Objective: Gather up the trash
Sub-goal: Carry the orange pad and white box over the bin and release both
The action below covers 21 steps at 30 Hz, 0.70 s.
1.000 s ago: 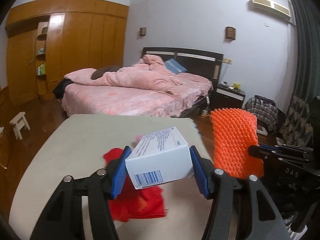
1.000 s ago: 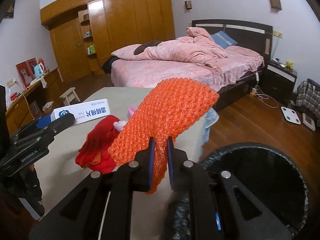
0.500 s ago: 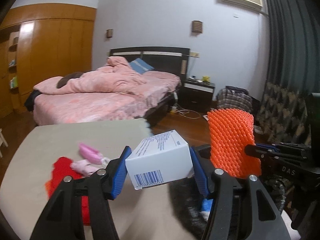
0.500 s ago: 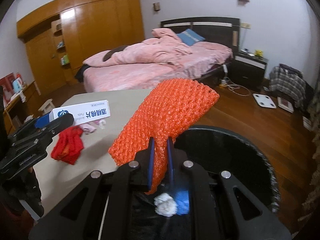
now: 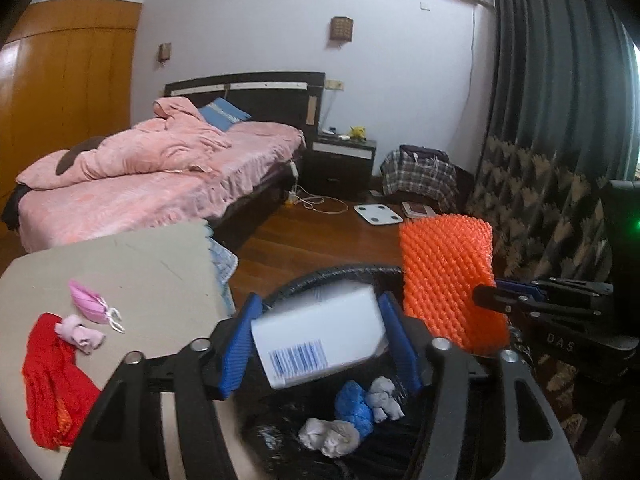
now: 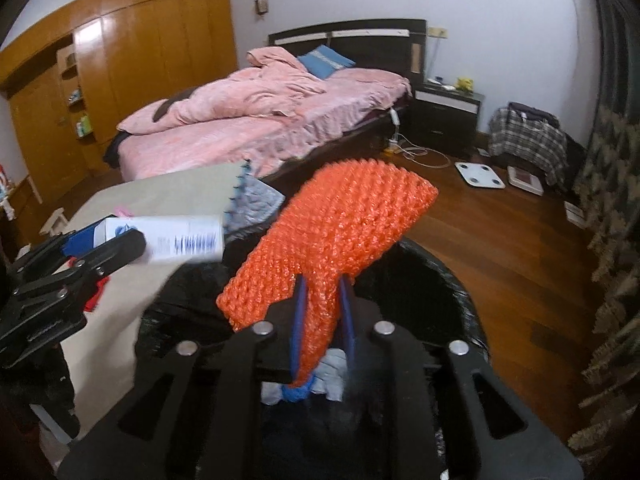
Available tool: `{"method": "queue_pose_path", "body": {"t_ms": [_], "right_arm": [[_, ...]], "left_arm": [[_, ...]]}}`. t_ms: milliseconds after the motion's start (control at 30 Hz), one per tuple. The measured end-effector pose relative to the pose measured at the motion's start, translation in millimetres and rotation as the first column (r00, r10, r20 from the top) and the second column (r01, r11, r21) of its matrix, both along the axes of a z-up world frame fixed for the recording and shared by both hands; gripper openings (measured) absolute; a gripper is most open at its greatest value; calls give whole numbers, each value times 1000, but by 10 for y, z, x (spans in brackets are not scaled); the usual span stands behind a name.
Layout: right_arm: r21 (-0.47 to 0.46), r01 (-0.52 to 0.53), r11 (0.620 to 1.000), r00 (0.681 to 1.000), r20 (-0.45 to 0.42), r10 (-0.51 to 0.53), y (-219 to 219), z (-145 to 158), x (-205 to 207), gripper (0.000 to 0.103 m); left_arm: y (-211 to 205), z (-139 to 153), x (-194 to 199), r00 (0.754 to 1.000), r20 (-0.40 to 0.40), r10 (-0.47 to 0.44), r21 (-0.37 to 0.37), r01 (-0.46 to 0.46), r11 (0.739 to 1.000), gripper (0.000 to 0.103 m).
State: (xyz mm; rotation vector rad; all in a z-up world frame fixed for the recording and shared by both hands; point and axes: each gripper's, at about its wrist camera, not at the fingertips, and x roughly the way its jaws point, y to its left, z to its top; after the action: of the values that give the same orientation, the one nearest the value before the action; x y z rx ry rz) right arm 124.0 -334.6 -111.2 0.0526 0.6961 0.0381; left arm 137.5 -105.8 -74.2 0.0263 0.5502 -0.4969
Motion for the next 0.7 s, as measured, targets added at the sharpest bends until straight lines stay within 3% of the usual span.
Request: {"method": "queue_pose_path", "body": {"t_ms": [133,267,467,700], "right_arm": [[-28,32,999,999,-8,-32,-85,-71,-45,46],[-31,49,998,999,11,-49,-85,-77,-90,89],[-6,3,1000,999,52,-3,97,1,-105,96],[35,-56,998,994,91,52,450,114,-6,96]], "left_arm": [[42,17,-29,1000,10,7,11,-7,1000,78],[163,47,-27,999,15,44,22,-45,999,88],[584,89,-95,989,35,143,33,-144,989,96],[1114,149,-165,966,56,251,42,-254,966,96]]}}
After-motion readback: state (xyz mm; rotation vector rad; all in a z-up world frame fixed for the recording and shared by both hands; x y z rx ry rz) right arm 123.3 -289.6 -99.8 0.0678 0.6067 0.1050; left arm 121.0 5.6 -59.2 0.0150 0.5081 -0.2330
